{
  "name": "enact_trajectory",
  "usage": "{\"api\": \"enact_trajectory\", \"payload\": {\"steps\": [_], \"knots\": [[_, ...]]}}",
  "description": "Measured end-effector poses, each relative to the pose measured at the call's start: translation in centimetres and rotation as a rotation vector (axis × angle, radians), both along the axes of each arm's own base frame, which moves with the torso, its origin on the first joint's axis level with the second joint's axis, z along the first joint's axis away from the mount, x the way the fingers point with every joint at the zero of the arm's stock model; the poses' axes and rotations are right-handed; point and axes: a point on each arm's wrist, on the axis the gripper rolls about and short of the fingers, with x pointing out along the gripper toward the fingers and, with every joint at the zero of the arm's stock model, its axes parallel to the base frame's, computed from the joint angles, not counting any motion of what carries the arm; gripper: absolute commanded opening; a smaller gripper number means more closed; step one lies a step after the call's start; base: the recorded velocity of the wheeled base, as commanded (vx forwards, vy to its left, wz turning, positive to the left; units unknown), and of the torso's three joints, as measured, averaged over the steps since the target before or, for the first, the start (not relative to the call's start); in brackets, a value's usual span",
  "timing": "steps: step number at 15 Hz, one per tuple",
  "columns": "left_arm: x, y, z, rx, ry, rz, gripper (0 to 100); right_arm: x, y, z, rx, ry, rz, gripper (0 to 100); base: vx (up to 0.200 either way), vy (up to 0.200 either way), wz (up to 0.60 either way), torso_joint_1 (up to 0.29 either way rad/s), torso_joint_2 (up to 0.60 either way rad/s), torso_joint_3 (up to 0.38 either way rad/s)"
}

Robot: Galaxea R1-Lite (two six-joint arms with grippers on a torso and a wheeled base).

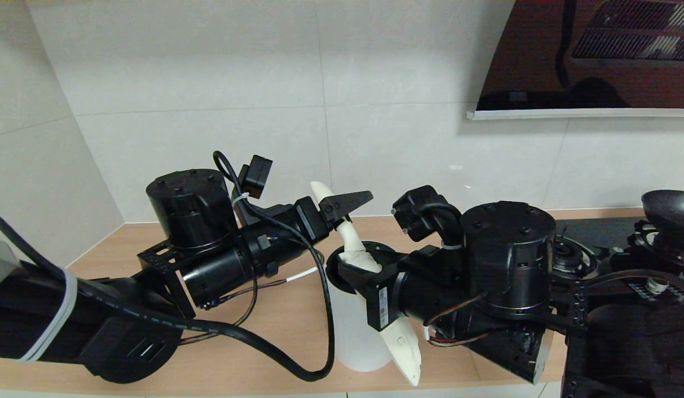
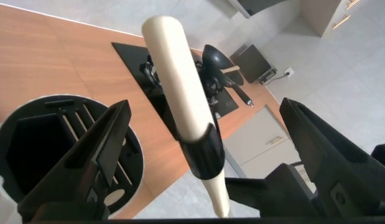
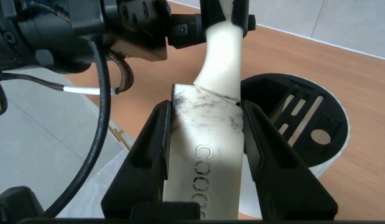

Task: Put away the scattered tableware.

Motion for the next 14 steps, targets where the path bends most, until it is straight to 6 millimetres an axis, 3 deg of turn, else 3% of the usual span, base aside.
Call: {"api": "enact_trajectory", "payload": {"steps": [14], "knots": [[-0.26,0.07,0.29,-0.006,-0.006,-0.009,0,0.11,-0.28,0.55,0.017,-0.012,-0.008,0,0.0,0.0,0.0,0.0,0.0,0.0]]}}
